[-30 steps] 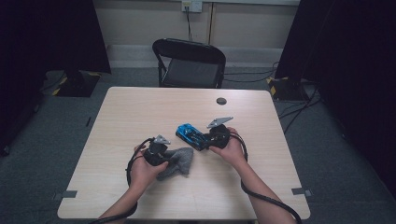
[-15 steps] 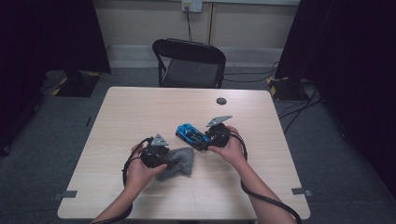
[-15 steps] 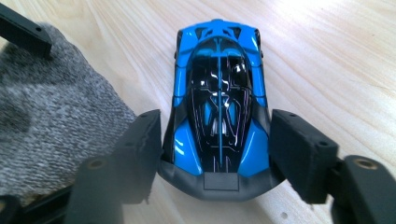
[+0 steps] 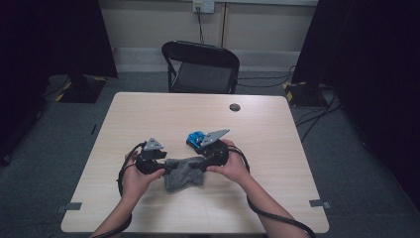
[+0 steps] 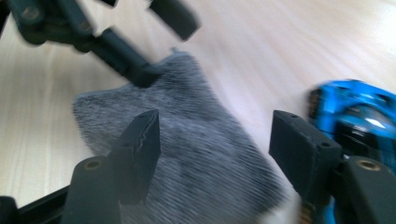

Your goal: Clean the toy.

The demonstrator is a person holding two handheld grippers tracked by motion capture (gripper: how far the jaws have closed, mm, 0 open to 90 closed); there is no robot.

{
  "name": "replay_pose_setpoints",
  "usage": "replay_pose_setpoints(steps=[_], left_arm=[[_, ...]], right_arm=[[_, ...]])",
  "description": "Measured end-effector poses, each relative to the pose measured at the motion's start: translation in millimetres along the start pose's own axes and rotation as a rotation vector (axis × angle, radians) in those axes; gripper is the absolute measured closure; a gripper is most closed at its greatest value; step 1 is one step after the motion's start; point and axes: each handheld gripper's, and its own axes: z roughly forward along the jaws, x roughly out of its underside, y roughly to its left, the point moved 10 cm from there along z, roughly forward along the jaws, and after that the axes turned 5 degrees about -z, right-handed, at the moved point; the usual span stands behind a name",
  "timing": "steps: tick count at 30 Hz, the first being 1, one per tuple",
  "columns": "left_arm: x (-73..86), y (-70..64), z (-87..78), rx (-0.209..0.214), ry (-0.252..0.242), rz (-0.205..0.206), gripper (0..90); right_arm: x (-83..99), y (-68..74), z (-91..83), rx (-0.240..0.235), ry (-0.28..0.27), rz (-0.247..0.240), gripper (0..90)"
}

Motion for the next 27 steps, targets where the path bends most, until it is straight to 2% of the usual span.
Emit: replay_pose_setpoints(steps=[6,11,14,15,17,22,27], left_arm=[[0.4,8.9,-3.6,-0.019,-0.011,-0.022,31.5],[2.1,13.6,-4.8,-0.026,-0.010,-0.029,31.5],[2.5,14.0,-4.4,-0.024,-0.007,-0.032,31.5],[2.3,14.1,-3.9,-0.026,-0.010,-0.036,31.5],[2.3,14.7,-3.8,-0.030,-0.008,-0.032,31.5],[1.1,15.4,-4.2,-0.035,-0.010,-0.031,31.5],[0.8,15.5,-4.3,-0.034,-0.008,-0.035,31.6]], right_arm=[[-0.5,17.4,19.0,-0.041,0.015,-0.034,33.7],[10.7,23.9,29.8,-0.056,0.066,-0.059,36.5],[21.1,27.3,35.2,-0.051,0.110,-0.091,36.2],[24.6,29.2,37.0,-0.039,0.116,-0.124,36.0],[25.8,30.1,37.4,-0.018,0.107,-0.146,36.0],[28.5,31.0,37.6,0.007,0.085,-0.122,39.6],[30.4,33.0,33.6,0.017,0.081,-0.106,55.9]])
